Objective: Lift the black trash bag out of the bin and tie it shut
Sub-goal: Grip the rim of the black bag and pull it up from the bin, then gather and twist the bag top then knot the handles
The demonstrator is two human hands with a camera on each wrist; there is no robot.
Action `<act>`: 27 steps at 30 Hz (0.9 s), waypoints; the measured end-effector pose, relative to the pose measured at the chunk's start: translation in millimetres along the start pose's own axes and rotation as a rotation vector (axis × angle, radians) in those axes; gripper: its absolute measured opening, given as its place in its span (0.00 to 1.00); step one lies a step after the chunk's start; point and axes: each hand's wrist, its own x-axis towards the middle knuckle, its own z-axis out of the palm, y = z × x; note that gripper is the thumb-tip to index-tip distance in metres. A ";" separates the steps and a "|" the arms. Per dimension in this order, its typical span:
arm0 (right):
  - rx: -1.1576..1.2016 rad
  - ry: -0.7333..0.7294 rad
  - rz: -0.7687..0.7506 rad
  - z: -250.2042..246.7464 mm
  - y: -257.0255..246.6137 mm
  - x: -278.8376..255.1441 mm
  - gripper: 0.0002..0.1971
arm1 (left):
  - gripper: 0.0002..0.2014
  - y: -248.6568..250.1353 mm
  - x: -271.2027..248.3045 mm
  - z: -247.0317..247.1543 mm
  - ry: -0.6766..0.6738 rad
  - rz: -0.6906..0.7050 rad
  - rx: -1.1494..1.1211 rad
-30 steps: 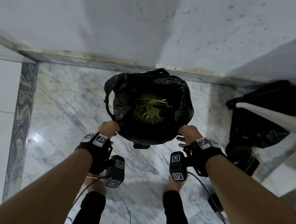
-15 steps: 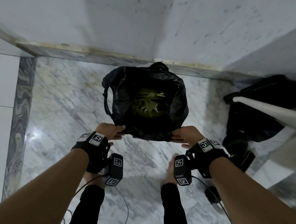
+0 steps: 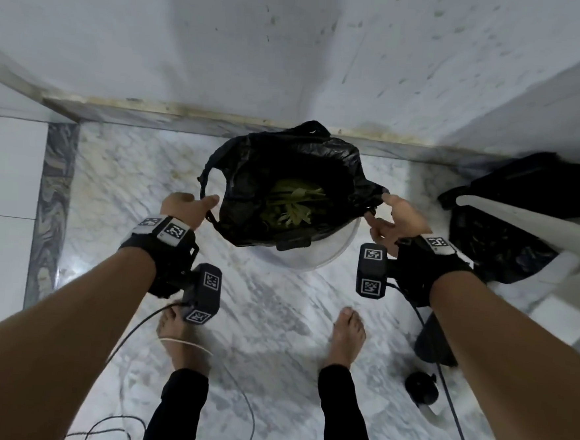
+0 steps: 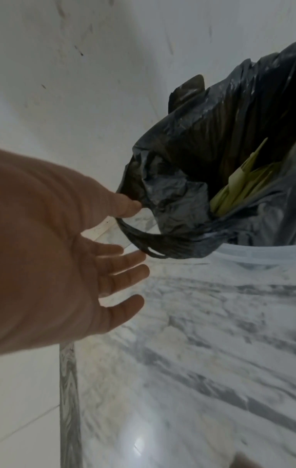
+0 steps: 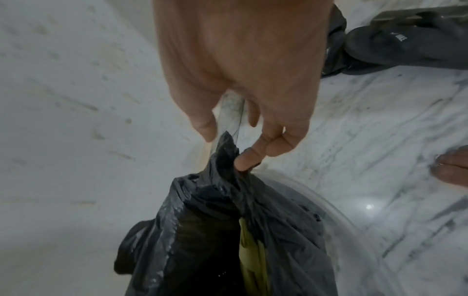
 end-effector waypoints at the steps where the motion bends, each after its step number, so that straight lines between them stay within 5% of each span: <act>1: -0.018 -0.009 0.015 -1.9 -0.8 2.3 0.12 | 0.36 2.5 3.5 -1.3 -0.011 0.022 0.020; 6: -0.170 -0.017 0.094 -2.0 -1.8 13.0 0.13 | 0.31 14.1 8.9 -3.5 -0.036 0.060 -0.013; 10: -0.330 -0.104 0.019 0.8 3.0 22.5 0.03 | 0.16 23.1 7.3 2.4 -0.005 0.144 -0.110; 13: -0.230 -0.109 -0.053 0.9 -8.0 12.5 0.07 | 0.06 30.4 1.4 2.0 -0.016 0.161 -0.264; 17: 0.030 -0.147 -0.088 -7.0 -26.2 -9.9 0.10 | 0.10 43.5 -14.6 -9.7 -0.024 0.179 -0.419; 22: -0.068 -0.075 -0.208 -17.2 -58.4 -49.1 0.10 | 0.08 59.0 -40.3 -27.3 -0.061 0.260 -0.525; 27: -0.103 -0.157 -0.399 -5.8 -58.8 -93.8 0.06 | 0.07 71.0 -66.8 -37.8 -0.154 0.273 -0.645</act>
